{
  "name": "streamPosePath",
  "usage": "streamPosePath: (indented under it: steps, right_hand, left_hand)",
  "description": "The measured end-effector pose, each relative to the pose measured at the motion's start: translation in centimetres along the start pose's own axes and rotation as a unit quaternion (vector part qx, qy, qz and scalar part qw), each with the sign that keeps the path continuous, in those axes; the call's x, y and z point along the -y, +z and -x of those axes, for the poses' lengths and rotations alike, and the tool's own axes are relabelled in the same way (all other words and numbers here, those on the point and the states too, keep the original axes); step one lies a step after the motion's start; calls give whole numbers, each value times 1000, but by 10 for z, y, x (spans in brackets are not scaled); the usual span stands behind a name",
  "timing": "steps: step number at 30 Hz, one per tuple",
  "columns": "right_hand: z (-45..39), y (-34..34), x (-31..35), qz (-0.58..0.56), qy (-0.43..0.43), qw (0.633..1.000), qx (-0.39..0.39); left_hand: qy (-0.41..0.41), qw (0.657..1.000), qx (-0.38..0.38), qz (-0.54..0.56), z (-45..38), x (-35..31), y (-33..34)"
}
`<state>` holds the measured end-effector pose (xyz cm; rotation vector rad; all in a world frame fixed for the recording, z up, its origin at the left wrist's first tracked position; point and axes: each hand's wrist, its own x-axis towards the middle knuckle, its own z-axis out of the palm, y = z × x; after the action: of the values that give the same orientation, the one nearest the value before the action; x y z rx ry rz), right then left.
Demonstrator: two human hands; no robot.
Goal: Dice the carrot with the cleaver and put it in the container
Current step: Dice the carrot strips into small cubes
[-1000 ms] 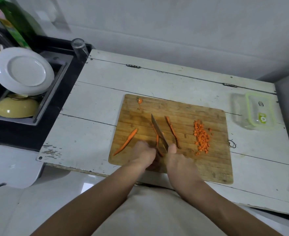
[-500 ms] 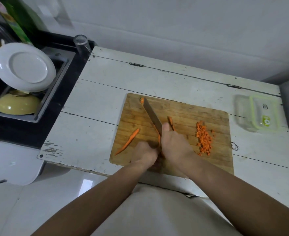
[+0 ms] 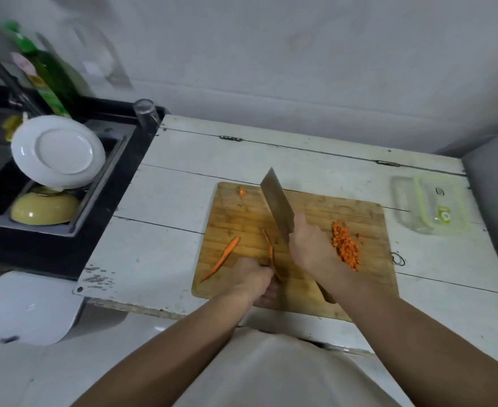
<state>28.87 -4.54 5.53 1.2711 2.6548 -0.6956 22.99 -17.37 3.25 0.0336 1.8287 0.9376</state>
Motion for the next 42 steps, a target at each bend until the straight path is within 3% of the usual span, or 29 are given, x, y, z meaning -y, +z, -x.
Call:
streamPosePath:
  steps: [4,8,9,11,12,13,20,24,26,30,32,35,38,42]
  right_hand:
    - [-3,-27,-21,-138,1,990,16]
    - [4,-52,-37,-341,42,939,34]
    - [7,-56,-44,-374,59,925,29]
    - [14,-62,-59,-404,86,911,16]
    - [18,-63,-66,-405,94,910,11]
    - [23,-63,-73,-406,101,908,8]
    - [51,-64,-86,-533,107,839,30]
    - [61,-83,-82,-575,97,812,25]
    - [65,-95,-82,-588,97,803,22]
    - [72,-109,-86,-613,90,783,56]
    - [71,-113,-83,-614,80,783,56]
    - [65,-115,-82,-615,85,783,27]
    - [66,-113,-91,-612,105,784,2]
    - [72,-103,-99,-603,120,789,2]
  left_hand:
    - [13,1000,-4,-8,0,1,1]
    - [68,992,-5,-103,-5,-1,-6]
    - [138,969,-35,-201,-10,-5,-12]
    - [297,858,-96,-409,-22,-13,-24]
    - [355,811,-91,-456,-28,-19,-27]
    - [389,787,-66,-475,-34,-26,-28]
    - [395,797,57,-453,-46,-61,13]
    - [420,743,-4,-522,-65,-56,24]
    - [435,758,-12,-486,-69,-55,23]
    - [452,817,98,-345,-50,-58,38]
    - [441,826,96,-337,-43,-60,43]
    - [456,772,39,-440,-46,-56,38]
    - [455,710,28,-536,-51,-48,36]
    - [451,691,16,-565,-54,-54,52]
